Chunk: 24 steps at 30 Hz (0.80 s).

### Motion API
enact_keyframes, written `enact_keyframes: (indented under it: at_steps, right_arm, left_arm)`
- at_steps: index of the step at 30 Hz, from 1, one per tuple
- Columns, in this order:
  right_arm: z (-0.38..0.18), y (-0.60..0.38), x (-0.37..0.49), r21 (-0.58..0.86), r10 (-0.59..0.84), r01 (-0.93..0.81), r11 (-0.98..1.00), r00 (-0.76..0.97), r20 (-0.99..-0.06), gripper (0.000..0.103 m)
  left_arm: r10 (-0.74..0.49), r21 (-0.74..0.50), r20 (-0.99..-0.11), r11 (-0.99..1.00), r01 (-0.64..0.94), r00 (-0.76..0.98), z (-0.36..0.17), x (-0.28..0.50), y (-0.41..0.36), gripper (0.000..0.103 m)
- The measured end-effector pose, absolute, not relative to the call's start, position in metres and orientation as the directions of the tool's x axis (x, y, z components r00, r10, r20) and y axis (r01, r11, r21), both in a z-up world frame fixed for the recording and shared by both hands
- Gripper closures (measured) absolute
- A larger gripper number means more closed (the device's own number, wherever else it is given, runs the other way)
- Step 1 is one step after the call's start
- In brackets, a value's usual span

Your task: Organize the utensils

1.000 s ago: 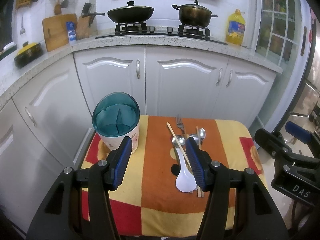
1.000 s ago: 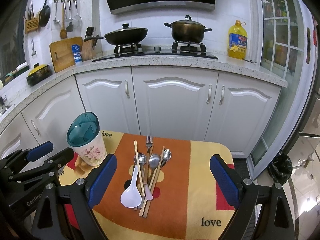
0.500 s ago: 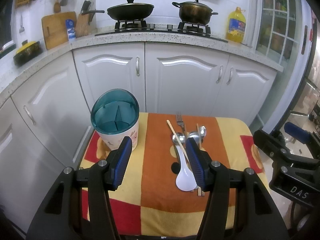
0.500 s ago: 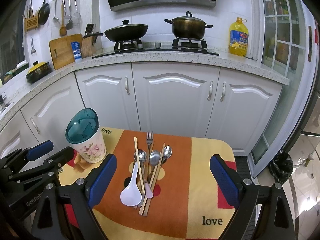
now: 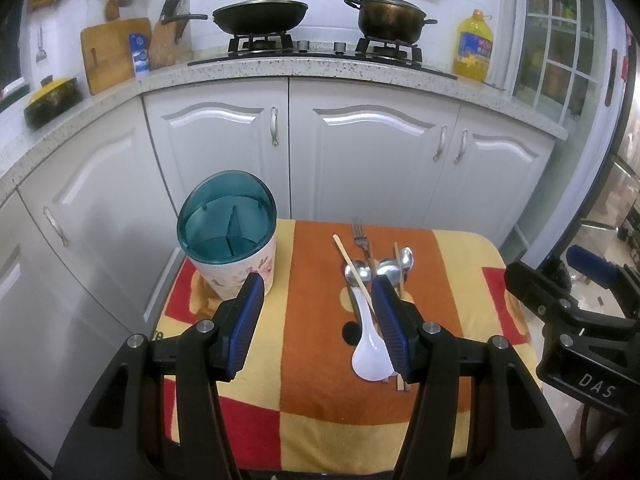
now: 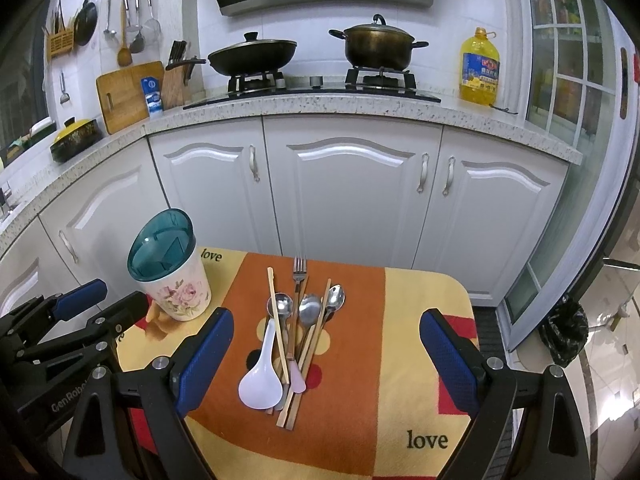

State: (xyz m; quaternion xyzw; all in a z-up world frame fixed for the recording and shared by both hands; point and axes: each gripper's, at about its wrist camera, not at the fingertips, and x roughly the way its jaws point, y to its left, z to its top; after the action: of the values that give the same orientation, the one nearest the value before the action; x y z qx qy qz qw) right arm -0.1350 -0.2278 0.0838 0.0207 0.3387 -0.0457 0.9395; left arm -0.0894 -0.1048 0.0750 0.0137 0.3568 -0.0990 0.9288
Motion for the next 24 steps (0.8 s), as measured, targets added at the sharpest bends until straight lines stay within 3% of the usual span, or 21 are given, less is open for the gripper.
enact_keyframes:
  at_steps: [12,19,24]
  right_arm:
    - [0.075,-0.229,-0.126,0.012,-0.057,0.086,0.996,0.753,-0.656,0.009]
    - [0.043,-0.249,-0.111,0.068,0.016,0.043,0.997,0.720,-0.694,0.010]
    - [0.010,-0.262,-0.090,0.135,0.095,0.005,0.991,0.681,-0.726,0.034]
  left_arm:
    - [-0.180,-0.056,-0.692,0.979,0.196,0.699,0.065,-0.079,-0.103,0.048]
    - [-0.194,-0.091,-0.737,0.978,0.190,0.648,0.043,-0.068,-0.092,0.048]
    - [-0.222,-0.124,-0.782,0.971,0.203,0.583,0.016,-0.054,-0.095,0.048]
